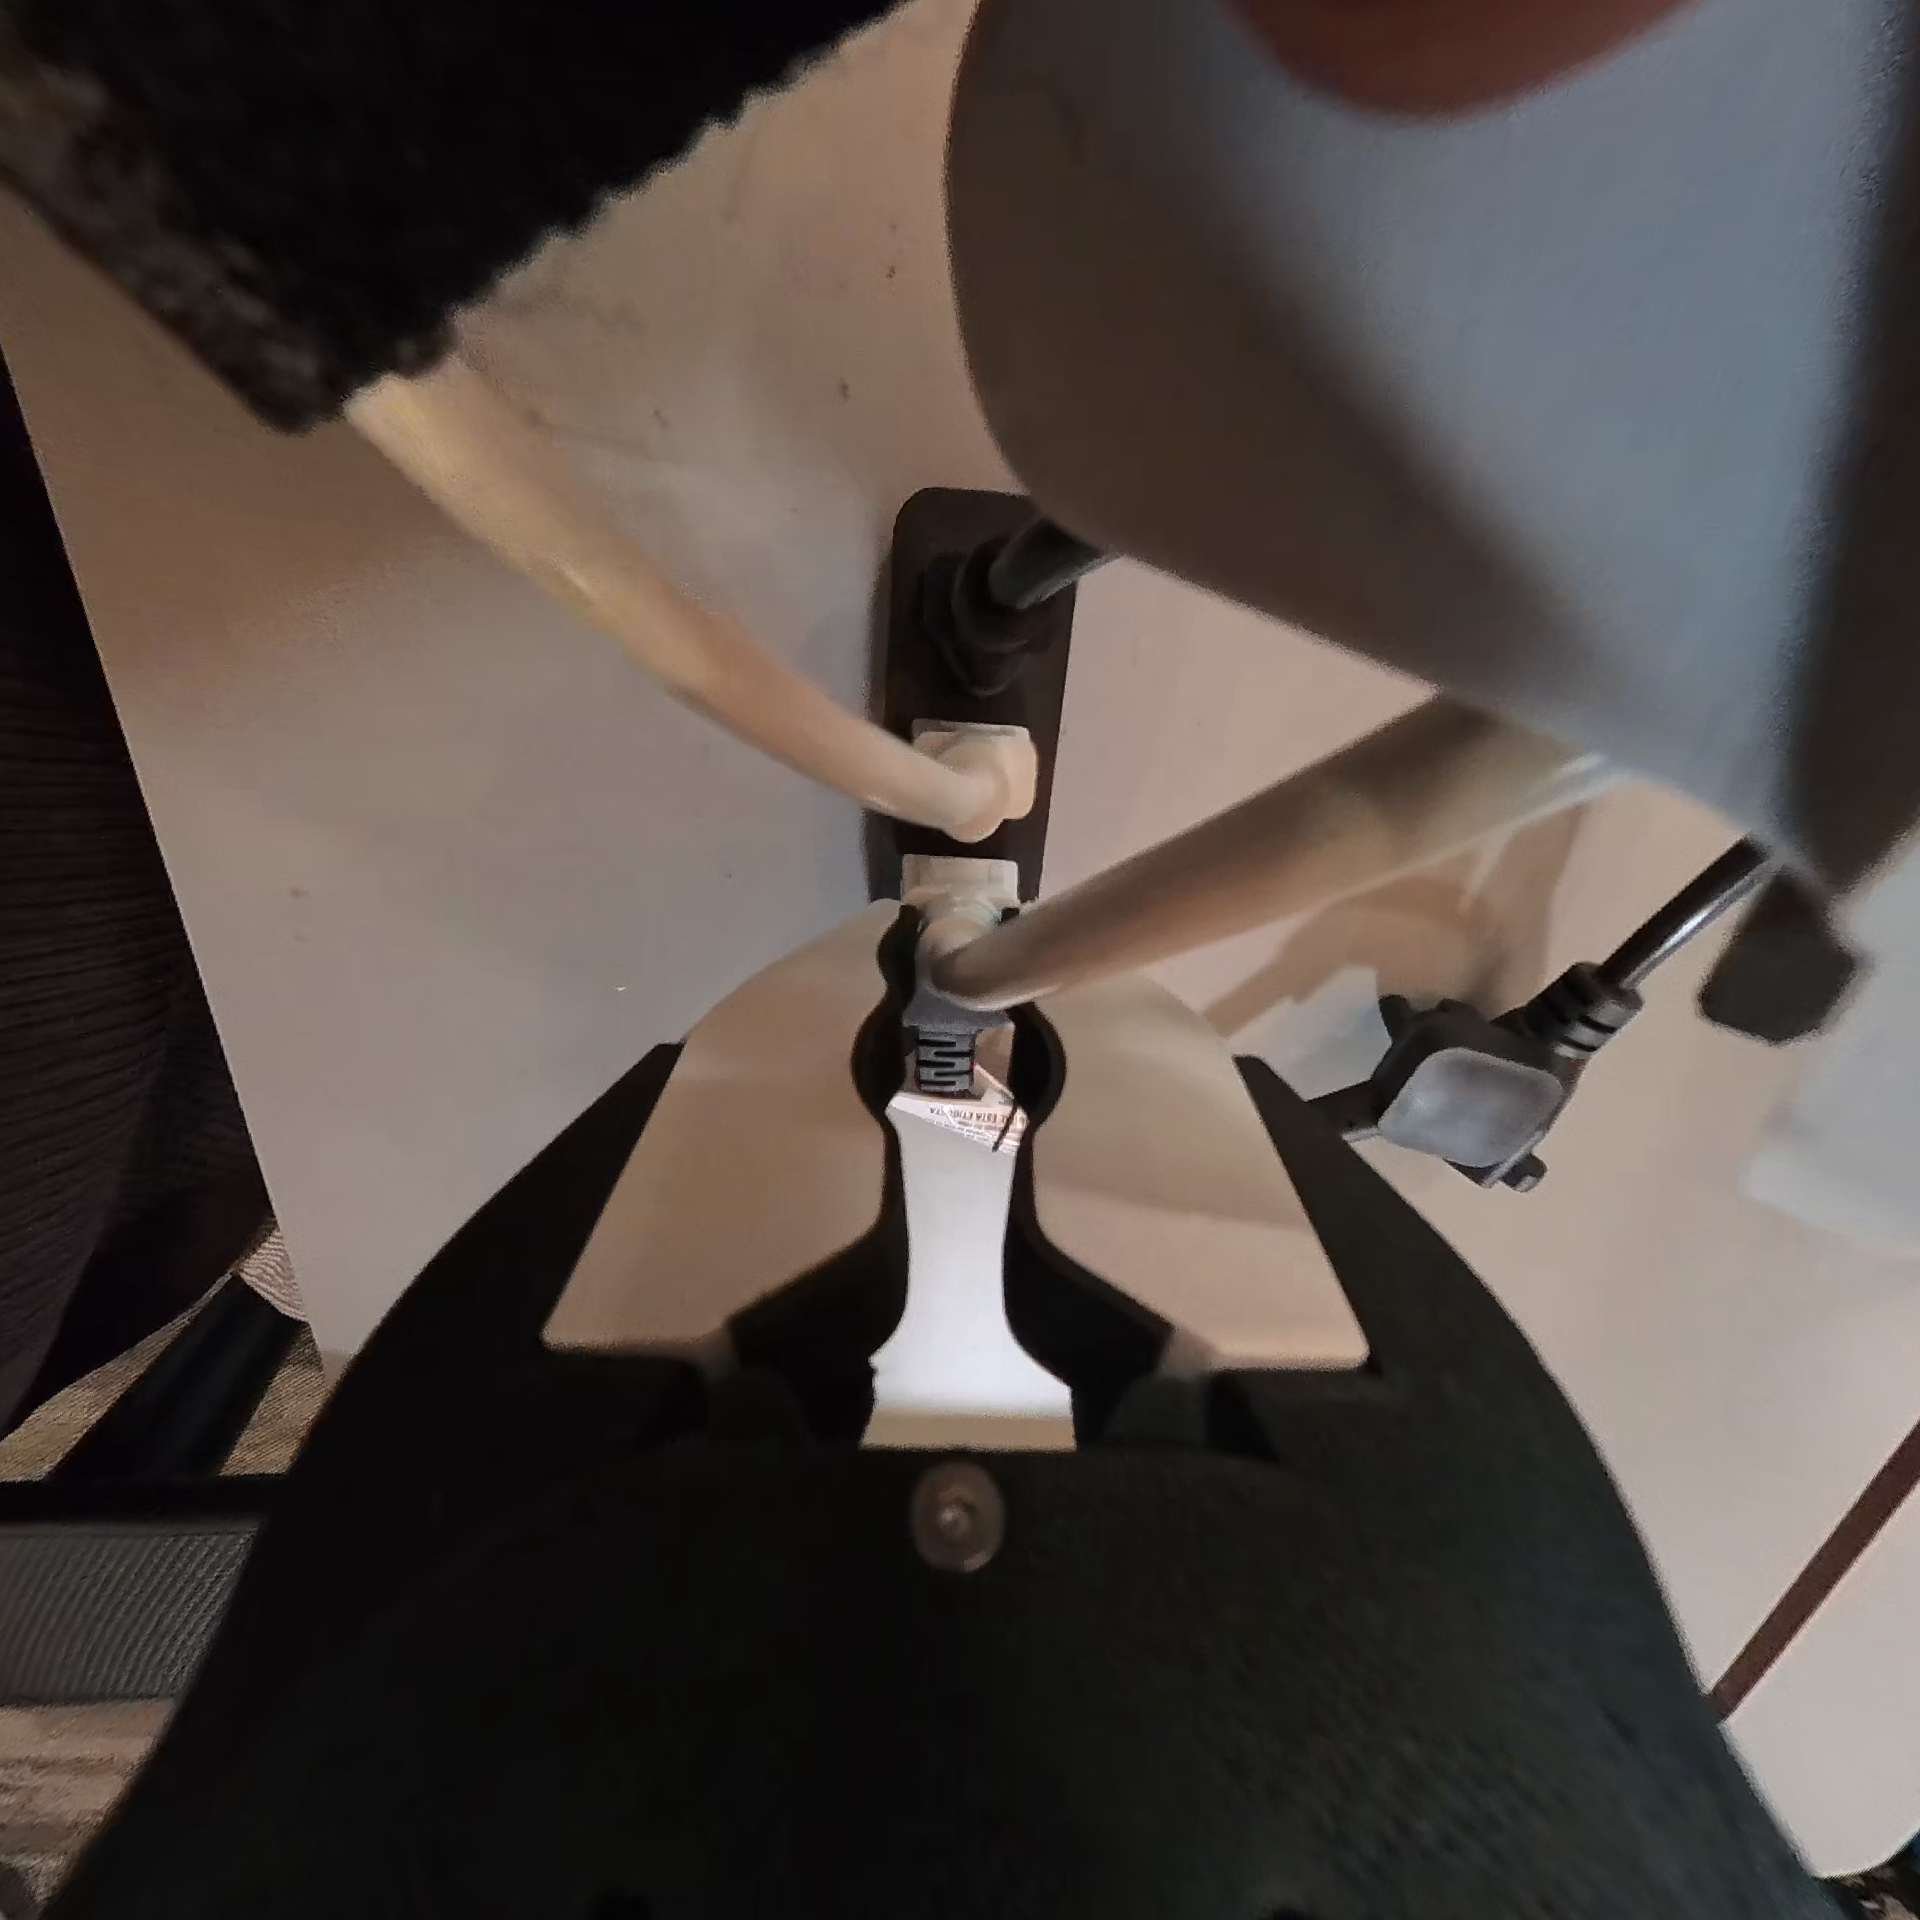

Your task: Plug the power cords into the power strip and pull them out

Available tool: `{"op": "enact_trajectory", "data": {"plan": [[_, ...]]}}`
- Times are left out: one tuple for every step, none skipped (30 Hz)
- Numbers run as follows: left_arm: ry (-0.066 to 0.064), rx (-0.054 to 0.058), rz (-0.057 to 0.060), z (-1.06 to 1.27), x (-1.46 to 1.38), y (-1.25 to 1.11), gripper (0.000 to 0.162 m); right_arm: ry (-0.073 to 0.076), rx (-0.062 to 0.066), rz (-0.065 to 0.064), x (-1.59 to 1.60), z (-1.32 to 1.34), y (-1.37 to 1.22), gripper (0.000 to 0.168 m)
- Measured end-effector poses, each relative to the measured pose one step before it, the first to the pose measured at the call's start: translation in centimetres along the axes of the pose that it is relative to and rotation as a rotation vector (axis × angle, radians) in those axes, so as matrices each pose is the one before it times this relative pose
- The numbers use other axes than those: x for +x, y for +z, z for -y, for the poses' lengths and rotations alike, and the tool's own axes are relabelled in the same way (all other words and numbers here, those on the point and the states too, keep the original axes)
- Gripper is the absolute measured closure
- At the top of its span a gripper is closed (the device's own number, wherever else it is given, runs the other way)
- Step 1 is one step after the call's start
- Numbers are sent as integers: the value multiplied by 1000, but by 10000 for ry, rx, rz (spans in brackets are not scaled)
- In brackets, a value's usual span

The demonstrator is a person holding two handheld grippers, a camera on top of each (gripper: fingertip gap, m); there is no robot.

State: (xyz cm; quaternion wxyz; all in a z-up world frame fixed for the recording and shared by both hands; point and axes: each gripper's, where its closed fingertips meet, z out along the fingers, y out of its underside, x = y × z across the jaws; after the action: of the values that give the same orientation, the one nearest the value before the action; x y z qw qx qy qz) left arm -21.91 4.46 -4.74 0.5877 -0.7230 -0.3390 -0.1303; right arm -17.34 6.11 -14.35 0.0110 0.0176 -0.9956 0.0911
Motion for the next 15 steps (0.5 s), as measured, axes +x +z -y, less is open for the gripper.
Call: {"op": "enact_trajectory", "data": {"plan": [[-56,9,8,17,-163,-63,151,35,-45,35,41,30,17,153],[-38,4,-18,-1,-72,-27,151,45,-28,0,20,17,11,153],[18,16,-38,13,30,14,151,37,0,-34,-2,1,0,153],[56,19,-3,28,54,35,151,17,30,-38,-4,-18,0,152],[61,1,-2,16,81,52,151,1,45,-31,-12,4,0,152],[47,-14,3,13,41,24,151,1,30,-17,-9,-7,2,153],[20,-36,2,-7,2,17,151,12,11,-4,7,6,-4,152],[9,-12,-18,-15,10,15,151,5,-1,1,-6,-13,7,152],[-4,32,-29,14,-3,-2,151,-10,-10,16,7,-4,-5,152],[-36,53,-19,25,-18,23,151,-23,-10,40,4,-16,3,152],[-64,96,-12,64,-29,30,152,-45,-1,61,3,-25,6,152],[-55,115,-6,93,-7,61,152,-84,23,84,20,-20,-2,152],[-42,100,-6,91,2,64,152,-108,35,100,15,-14,4,152],[-40,37,9,42,-43,26,153,-103,22,99,23,-13,-2,152],[-19,-10,10,3,-58,-19,152,-63,0,71,23,13,13,152]]}}
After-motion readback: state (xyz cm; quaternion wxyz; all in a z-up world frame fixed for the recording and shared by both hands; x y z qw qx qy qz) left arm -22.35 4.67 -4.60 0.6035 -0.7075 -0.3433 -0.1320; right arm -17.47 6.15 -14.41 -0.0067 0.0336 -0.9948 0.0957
